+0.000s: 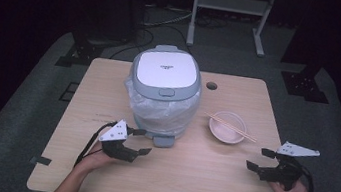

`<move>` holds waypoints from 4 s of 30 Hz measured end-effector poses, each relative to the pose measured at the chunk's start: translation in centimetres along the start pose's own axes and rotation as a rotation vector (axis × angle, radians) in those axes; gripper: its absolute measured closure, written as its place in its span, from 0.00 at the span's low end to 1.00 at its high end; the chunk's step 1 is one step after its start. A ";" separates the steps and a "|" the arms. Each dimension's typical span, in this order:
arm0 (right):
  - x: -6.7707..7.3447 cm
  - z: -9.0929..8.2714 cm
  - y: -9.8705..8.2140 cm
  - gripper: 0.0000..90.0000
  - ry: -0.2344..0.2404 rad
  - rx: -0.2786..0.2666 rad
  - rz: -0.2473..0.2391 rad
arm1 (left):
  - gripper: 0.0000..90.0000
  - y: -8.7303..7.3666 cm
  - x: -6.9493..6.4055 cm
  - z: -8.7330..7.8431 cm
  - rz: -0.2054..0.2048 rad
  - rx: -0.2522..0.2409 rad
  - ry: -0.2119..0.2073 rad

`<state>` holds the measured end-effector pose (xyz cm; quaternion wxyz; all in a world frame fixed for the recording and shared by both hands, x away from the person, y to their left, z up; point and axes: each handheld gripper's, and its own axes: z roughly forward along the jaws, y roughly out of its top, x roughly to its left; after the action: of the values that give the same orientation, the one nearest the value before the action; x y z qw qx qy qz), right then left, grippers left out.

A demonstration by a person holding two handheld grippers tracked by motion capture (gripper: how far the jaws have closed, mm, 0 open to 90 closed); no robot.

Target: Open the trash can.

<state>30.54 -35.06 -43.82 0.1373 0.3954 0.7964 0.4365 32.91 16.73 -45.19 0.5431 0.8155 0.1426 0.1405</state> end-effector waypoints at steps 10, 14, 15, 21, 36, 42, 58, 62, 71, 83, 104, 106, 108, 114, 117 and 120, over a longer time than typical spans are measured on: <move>0.1 0.2 0.1 0.15 0.004 0.005 -0.006 | 0.69 0.3 -0.3 1.5 0.013 0.017 -0.019; 0.0 0.2 0.1 0.15 0.007 0.006 -0.008 | 0.77 0.4 -0.1 2.3 0.000 0.028 -0.008; 0.0 0.2 0.1 0.15 0.007 0.006 -0.008 | 0.78 0.4 -0.1 2.3 0.000 0.028 -0.008; 0.0 0.2 0.0 0.15 0.009 0.006 -0.009 | 0.83 0.3 0.0 3.4 0.003 0.051 -0.012; 0.2 0.5 0.1 0.15 0.018 0.007 -0.014 | 0.90 -0.1 0.4 5.1 0.010 0.115 0.035; 0.2 0.6 0.0 0.15 0.022 0.010 -0.018 | 0.91 -0.2 0.4 5.3 0.003 0.113 0.052; 0.4 0.8 0.2 0.16 0.036 0.018 -0.016 | 1.00 -0.3 0.0 5.7 0.013 0.126 0.078; 0.4 0.9 0.3 0.17 0.049 0.024 0.001 | 1.00 -0.3 0.0 5.7 0.020 0.132 0.081; 0.1 0.4 1.3 0.17 0.035 0.011 -0.020 | 1.00 -0.4 0.0 5.7 0.014 0.132 0.077; 0.1 0.6 2.5 0.17 0.029 0.011 -0.044 | 1.00 -0.4 -0.1 5.9 0.020 0.146 0.081; 0.0 1.0 4.1 0.17 0.028 0.022 -0.065 | 1.00 -0.4 -0.4 6.7 0.034 0.221 0.090; 0.0 1.2 4.3 0.17 0.032 0.023 -0.072 | 1.00 -0.3 -0.4 6.7 0.029 0.225 0.090; 0.0 1.3 4.4 0.17 0.033 0.025 -0.072 | 1.00 -0.3 -0.4 6.7 0.024 0.228 0.091; 0.1 1.8 5.2 0.17 0.041 0.028 -0.084 | 1.00 -0.3 -0.4 6.7 0.029 0.233 0.092; 0.0 1.9 5.6 0.17 0.041 0.024 -0.082 | 1.00 -0.3 -0.3 6.7 0.019 0.226 0.086; -0.2 2.0 6.0 0.17 0.039 0.020 -0.084 | 1.00 -0.3 -0.3 6.7 0.017 0.227 0.085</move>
<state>34.90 -32.17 -40.17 0.1359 0.3545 0.8192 0.4299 35.21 11.12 -47.99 0.4394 0.8662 0.1735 0.1627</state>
